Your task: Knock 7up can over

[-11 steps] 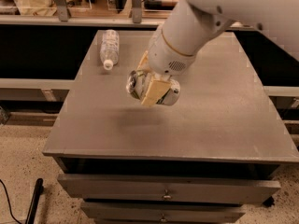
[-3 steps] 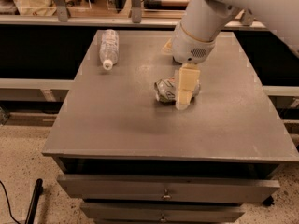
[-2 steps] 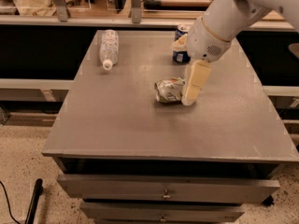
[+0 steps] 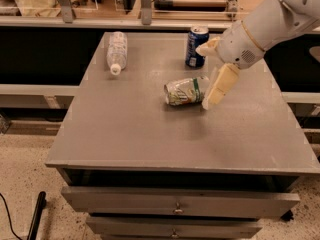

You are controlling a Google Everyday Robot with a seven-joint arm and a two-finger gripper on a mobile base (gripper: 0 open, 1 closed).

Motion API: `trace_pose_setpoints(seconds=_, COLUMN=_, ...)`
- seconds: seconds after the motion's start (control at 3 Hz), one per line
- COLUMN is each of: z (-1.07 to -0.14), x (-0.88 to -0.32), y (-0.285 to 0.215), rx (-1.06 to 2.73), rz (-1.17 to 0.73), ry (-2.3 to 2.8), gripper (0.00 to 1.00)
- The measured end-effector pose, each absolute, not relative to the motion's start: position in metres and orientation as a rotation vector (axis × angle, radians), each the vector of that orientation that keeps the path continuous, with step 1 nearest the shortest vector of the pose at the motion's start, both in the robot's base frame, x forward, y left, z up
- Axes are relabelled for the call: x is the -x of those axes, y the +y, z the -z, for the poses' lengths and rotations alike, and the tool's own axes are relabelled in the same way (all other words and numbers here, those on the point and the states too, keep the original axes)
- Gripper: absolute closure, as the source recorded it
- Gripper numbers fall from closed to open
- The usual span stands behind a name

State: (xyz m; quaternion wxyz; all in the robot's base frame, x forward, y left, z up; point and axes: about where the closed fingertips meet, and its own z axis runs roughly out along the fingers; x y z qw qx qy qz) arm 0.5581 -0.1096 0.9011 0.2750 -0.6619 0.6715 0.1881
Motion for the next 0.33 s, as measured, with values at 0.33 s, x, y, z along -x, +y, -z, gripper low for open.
trace_pose_setpoints(seconds=0.33, z=-0.9011, x=-0.5581, y=-0.1096, rx=1.771, rz=-0.516, ry=1.804, gripper=0.00)
